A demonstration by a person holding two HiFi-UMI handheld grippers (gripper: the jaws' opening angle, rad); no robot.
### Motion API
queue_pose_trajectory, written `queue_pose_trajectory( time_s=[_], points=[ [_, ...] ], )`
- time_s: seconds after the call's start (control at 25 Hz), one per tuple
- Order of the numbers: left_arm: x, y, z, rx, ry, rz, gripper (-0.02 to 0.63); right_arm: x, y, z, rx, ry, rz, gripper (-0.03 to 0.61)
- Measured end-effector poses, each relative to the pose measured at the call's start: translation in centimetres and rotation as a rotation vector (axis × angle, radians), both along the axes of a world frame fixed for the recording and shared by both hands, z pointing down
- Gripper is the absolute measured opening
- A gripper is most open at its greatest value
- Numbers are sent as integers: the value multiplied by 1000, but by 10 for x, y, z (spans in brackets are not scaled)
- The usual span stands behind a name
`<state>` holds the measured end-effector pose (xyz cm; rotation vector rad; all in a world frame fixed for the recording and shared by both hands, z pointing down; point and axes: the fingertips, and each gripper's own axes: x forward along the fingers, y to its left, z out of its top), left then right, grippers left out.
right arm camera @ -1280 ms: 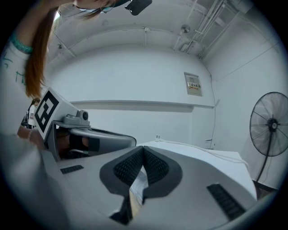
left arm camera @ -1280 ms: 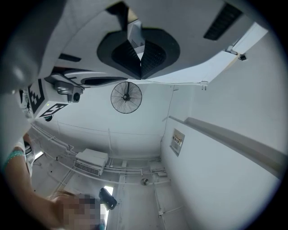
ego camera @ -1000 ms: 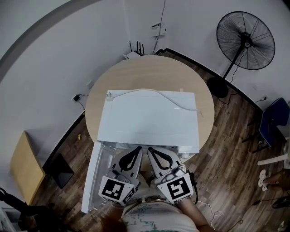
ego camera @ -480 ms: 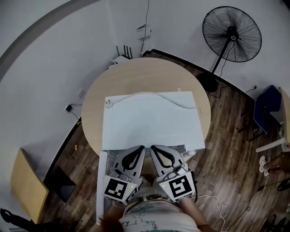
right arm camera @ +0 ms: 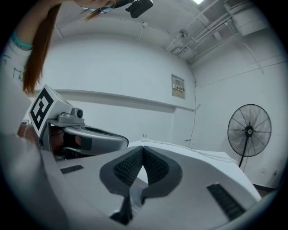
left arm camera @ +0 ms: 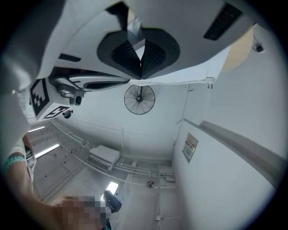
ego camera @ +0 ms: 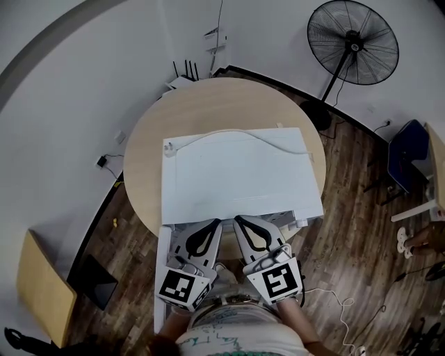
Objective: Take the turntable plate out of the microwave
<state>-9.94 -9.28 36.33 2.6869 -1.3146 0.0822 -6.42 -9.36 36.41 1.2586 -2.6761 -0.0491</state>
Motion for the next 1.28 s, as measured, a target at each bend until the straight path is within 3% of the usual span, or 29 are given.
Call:
queue_pose_trajectory(
  time_s=[0.36,0.68,1.28],
  points=[
    [4,-11,-3,8,7,-67,14,6,-11,-1,2,2,-67,-9],
    [10,-14,10,-19,-14,-93,14,9,-15,16,-55,1,-111,-9],
    [13,6,85,-186,-68,-59,14,12,10,88,-198,39,-133,-9]
  ],
)
